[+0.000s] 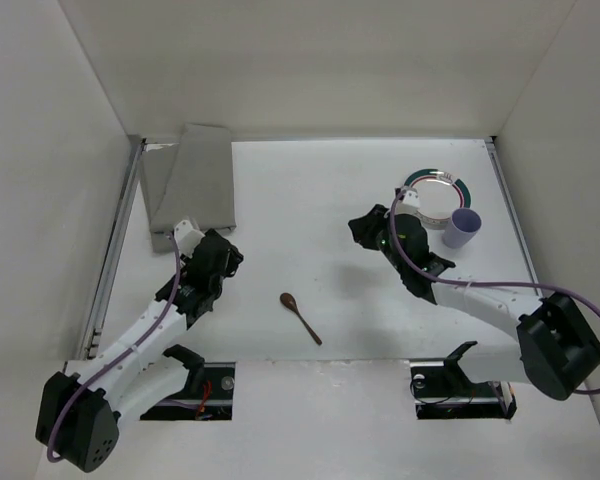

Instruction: Set the dinner table for one person

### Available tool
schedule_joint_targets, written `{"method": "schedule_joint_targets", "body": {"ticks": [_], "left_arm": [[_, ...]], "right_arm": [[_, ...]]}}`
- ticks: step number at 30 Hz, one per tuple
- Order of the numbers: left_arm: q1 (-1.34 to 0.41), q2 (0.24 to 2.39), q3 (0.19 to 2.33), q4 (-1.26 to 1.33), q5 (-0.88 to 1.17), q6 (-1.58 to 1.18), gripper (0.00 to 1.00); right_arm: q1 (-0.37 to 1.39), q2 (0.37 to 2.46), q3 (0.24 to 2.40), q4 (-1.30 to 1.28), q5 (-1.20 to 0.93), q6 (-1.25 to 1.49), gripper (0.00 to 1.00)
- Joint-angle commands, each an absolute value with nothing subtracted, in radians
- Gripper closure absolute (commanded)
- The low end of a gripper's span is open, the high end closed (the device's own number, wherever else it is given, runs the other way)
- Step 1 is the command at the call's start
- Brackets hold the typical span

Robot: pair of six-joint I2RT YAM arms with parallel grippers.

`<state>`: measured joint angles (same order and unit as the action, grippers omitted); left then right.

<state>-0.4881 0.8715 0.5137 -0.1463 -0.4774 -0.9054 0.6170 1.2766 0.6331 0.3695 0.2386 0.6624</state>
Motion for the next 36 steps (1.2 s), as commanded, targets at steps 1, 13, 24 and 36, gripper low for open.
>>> {"method": "schedule_joint_targets", "body": {"ticks": [1,13,24,36], "left_arm": [[-0.487,0.873,0.512,-0.101,-0.506,-0.89,0.53],[-0.444,1.139,0.655,0.084,-0.583,-0.724,0.74],[-0.341,1.742,1.207,0.088,-0.66,-0.35,0.57],[-0.266,2.174,1.595,-0.086,-0.594,-0.244,0.69]], "right_arm": [[0.625,1.236,0.627,0.443,0.278,0.649,0.58],[0.617,1.281,0.638,0.437,0.221,0.63,0.87],[0.625,1.31,0.666,0.422,0.209,0.6,0.45],[0.634,1.313,0.667,0.428,0.195,0.583,0.34]]}}
